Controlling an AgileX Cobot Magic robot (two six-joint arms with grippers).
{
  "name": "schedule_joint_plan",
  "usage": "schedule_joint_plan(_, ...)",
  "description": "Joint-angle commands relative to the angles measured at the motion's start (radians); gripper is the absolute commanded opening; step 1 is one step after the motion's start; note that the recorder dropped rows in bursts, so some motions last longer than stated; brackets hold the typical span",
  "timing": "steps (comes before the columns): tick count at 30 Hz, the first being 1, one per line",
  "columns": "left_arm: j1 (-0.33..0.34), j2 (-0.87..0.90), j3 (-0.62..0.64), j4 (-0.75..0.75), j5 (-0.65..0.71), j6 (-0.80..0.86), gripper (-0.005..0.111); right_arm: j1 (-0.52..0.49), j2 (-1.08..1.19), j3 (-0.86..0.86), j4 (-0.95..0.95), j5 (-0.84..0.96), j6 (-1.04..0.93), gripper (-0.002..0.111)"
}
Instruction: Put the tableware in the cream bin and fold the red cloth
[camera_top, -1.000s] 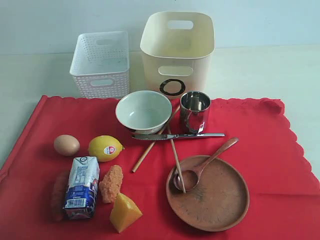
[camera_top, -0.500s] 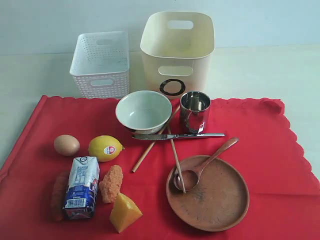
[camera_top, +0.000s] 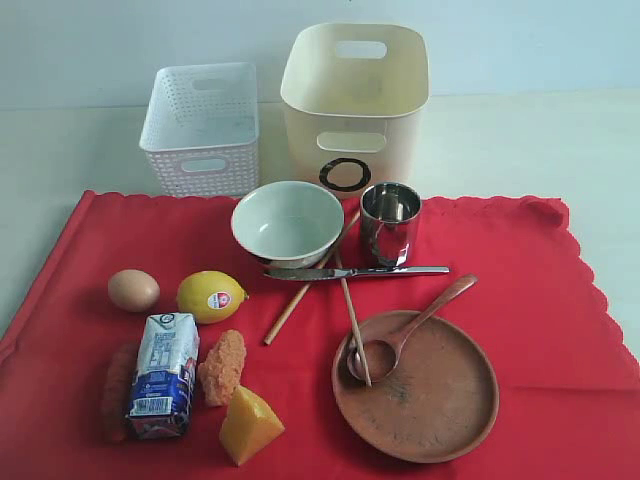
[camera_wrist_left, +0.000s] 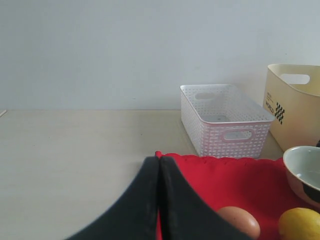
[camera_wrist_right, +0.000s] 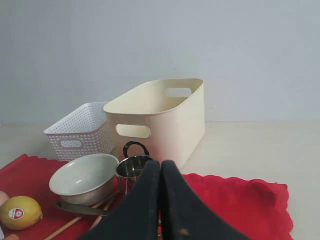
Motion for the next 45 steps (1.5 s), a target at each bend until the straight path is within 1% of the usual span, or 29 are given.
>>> schedule_joint_plan(1, 0.001, -0.005, 0.004, -0.01, -0.108, -0.125, 0.001, 0.002, -0.007, 0.004, -0.001, -0.011, 0.001, 0.0)
schedule_joint_plan(5, 0.001, -0.005, 0.004, -0.01, -0.344, -0.363, 0.001, 0.002, -0.007, 0.004, -0.001, -0.011, 0.001, 0.0)
schedule_joint_plan(8, 0.001, -0.005, 0.004, -0.01, -0.535, -0.505, 0.001, 0.002, -0.007, 0.004, -0.001, -0.011, 0.001, 0.0)
schedule_joint_plan(11, 0.001, -0.005, 0.004, -0.01, -0.719, -0.583, 0.001, 0.002, -0.007, 0.004, -0.001, -0.011, 0.001, 0.0)
schedule_joint_plan(14, 0.001, -0.005, 0.004, -0.01, -0.895, -0.573, 0.001, 0.002, -0.007, 0.004, -0.001, -0.011, 0.001, 0.0)
schedule_joint_plan(15, 0.001, -0.005, 0.004, -0.01, -0.923, -0.556, 0.001, 0.002, -0.007, 0.004, -0.001, -0.011, 0.001, 0.0)
schedule_joint_plan(18, 0.001, 0.009, -0.05, -0.01, -0.874, -0.46, 0.001, 0.002, -0.007, 0.004, -0.001, -0.011, 0.001, 0.0)
schedule_joint_plan(21, 0.001, 0.079, -0.098, 0.007, -0.741, -0.369, 0.001, 0.002, -0.007, 0.004, -0.001, -0.011, 0.001, 0.0)
schedule_joint_plan(24, 0.001, 0.18, -0.102, 0.008, -0.705, -0.361, 0.001, 0.002, -0.007, 0.004, -0.001, -0.011, 0.001, 0.0)
schedule_joint_plan(31, 0.001, 0.434, -0.102, 0.112, -0.706, -0.371, 0.001, 0.002, -0.007, 0.004, -0.001, -0.011, 0.001, 0.0)
schedule_joint_plan(36, 0.001, 0.624, -0.106, 0.133, -0.803, -0.336, 0.001, 0.002, -0.007, 0.004, -0.001, -0.011, 0.001, 0.0)
schedule_joint_plan(41, 0.001, 0.827, -0.177, 0.145, -0.803, -0.353, 0.001, 0.002, -0.007, 0.004, -0.001, -0.011, 0.001, 0.0)
schedule_joint_plan(45, 0.001, 0.992, -0.264, 0.21, -0.803, -0.449, 0.001, 0.002, -0.007, 0.004, -0.001, -0.011, 0.001, 0.0)
